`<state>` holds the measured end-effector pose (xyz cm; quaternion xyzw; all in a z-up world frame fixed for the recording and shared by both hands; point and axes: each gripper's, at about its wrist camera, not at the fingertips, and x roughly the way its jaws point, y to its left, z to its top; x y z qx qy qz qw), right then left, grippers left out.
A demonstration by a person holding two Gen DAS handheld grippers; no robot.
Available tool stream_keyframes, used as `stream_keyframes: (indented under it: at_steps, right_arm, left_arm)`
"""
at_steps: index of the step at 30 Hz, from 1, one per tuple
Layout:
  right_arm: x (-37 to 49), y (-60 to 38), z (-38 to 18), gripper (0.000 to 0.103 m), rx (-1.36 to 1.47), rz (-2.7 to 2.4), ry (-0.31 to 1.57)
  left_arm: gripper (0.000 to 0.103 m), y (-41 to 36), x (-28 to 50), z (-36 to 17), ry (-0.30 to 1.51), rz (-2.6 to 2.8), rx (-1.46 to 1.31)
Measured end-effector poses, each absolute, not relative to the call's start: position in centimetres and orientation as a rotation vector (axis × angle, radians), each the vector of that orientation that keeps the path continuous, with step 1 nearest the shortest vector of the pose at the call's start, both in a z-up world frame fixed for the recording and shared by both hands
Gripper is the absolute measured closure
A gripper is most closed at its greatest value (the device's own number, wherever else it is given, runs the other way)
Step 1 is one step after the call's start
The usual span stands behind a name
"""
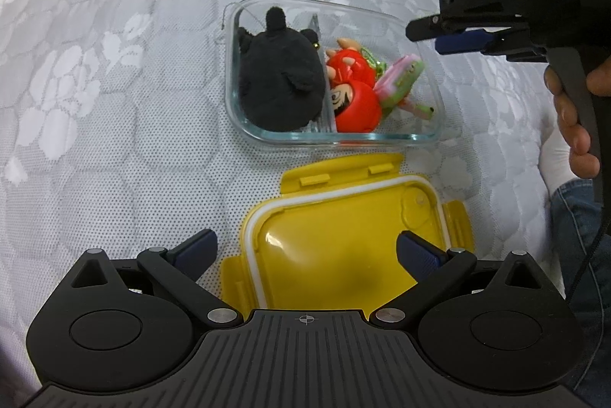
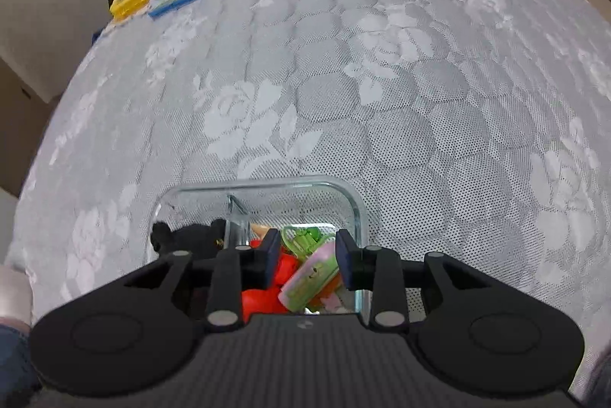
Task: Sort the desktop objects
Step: 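Carry the pink keychain with green tag into the glass dish beside the doll, then release the keychain and push it down into the dish with the right gripper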
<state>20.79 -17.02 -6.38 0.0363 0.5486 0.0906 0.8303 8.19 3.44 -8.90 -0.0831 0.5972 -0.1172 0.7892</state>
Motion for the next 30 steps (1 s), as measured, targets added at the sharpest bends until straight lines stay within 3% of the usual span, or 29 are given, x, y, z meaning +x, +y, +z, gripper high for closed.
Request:
stream_keyframes:
  at_steps: [6,15,19,21,26,28,30]
  right_arm:
    - [20.9,-17.2,-8.7,0.068,0.149,0.193,1.287]
    - [20.6,-15.9,-10.1,0.066,0.031,0.21,1.25]
    - [19.5,-14.0,-8.4,0.081,-0.135,0.305,1.184]
    - [19.0,-13.1,-7.3,0.082,-0.219,0.334,1.124]
    - [18.7,-12.2,-7.5,0.082,-0.298,0.386,1.17]
    - [19.0,-12.7,-7.6,0.072,-0.271,0.364,1.189]
    - [19.2,-13.4,-7.1,0.07,-0.235,0.333,1.167]
  left_arm:
    - [0.001,3.3,8.1,-8.9,1.287,-0.256,-0.171]
    - [0.001,3.2,8.1,-8.9,1.285,-0.261,-0.159]
    - [0.001,3.2,8.0,-8.9,1.285,-0.266,-0.159]
    - [0.001,3.1,8.0,-8.9,1.286,-0.268,-0.157]
    - [0.0,3.1,8.0,-9.2,1.295,-0.269,-0.153]
    - [0.0,3.2,8.1,-9.2,1.299,-0.269,-0.154]
    - [0.0,3.2,8.1,-9.2,1.301,-0.271,-0.159]
